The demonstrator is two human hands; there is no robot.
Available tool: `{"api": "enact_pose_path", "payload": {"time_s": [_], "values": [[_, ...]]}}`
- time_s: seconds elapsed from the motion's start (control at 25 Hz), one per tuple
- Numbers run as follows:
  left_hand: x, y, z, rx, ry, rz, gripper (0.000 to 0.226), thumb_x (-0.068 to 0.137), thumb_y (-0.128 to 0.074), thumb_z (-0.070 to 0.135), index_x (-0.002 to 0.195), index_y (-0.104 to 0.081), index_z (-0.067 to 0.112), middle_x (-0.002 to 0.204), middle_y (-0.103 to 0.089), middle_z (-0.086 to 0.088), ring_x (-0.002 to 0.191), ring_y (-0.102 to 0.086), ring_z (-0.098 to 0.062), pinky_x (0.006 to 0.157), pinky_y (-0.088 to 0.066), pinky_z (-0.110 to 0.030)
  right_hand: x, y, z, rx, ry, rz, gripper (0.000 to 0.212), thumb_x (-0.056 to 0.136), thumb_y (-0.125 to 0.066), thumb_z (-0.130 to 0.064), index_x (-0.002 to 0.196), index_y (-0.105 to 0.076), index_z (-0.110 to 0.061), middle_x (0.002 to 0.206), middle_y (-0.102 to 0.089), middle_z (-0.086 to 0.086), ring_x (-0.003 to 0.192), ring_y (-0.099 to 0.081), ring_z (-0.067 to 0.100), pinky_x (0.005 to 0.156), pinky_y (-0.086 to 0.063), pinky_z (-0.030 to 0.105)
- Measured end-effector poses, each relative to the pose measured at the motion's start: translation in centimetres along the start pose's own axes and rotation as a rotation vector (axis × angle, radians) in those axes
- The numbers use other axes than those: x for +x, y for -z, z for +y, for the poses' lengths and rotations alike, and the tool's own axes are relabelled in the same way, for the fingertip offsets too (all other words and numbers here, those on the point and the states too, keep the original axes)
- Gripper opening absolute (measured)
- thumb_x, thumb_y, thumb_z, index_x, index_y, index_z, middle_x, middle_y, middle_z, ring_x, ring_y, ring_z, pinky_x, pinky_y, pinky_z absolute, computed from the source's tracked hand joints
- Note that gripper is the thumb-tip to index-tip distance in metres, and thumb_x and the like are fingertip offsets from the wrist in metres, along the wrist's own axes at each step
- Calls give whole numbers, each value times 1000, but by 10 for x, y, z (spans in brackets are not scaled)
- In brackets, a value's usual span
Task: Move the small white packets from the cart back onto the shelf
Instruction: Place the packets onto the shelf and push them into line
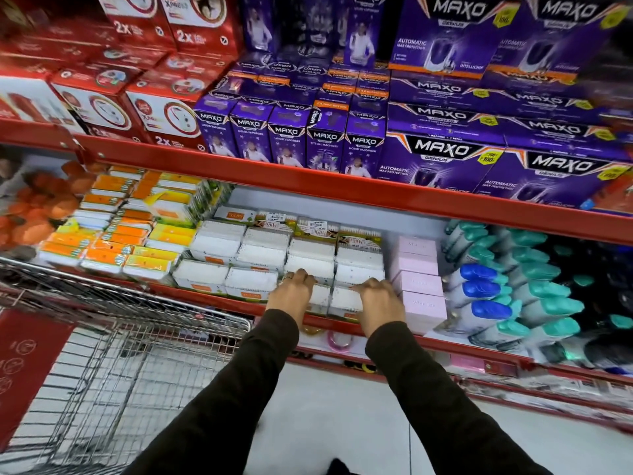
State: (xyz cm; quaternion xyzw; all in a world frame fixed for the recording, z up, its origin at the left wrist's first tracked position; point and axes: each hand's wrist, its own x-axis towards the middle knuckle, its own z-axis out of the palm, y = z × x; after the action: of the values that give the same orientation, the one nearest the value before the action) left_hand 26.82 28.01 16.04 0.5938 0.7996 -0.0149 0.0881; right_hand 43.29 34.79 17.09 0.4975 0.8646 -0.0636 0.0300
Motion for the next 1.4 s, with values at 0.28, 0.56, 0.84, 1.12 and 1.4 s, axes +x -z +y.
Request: {"api": "enact_pose_path", "payload": {"time_s": [0.28, 0.56, 0.84, 1.12, 1.4], "values": [[-19, -1, -5, -231, -39, 171, 65, 87, -65, 8, 145, -39, 17, 146, -41, -7, 128, -49, -23, 106, -48, -33, -16, -3, -1, 316, -44, 53, 53, 81, -74, -16, 130, -55, -19, 134, -56, 5, 124, -52, 25, 104, -49, 41], [-45, 11, 28, -2229, 1015, 68, 59, 103, -42, 37, 153, -24, 11, 156, -32, -17, 138, -41, -37, 118, -33, -48, -47, 4, -31, 2445, -1294, -99, 66, 93, -59, -44, 146, -35, -12, 145, -38, 19, 126, -48, 41, 106, -45, 51], [-15, 8, 19, -2419, 1128, -74, 75, 97, -42, 56, 154, -23, 11, 155, -32, -18, 127, -52, -40, 115, -38, -49, -19, 18, -31, 2567, -1221, -90, 42, 97, -50, -44, 105, -53, -3, 140, -51, 20, 126, -51, 35, 106, -46, 47], [-15, 3, 15, -2453, 1109, -89, 74, 97, -43, 56, 153, -24, 11, 154, -34, -19, 126, -54, -40, 109, -45, -47, -11, 12, -28, 2481, -1234, -70, 52, 97, -51, -46, 128, -41, -6, 147, -41, 22, 133, -45, 37, 108, -44, 50], [-30, 13, -35, -2322, 1251, 338, 68, 101, -36, 52, 155, -19, 14, 159, -28, -16, 139, -41, -38, 114, -38, -48, -7, 4, -73, 2530, -1340, -221, 77, 94, -53, -51, 151, -23, -10, 156, -28, 22, 140, -37, 43, 114, -37, 53]]}}
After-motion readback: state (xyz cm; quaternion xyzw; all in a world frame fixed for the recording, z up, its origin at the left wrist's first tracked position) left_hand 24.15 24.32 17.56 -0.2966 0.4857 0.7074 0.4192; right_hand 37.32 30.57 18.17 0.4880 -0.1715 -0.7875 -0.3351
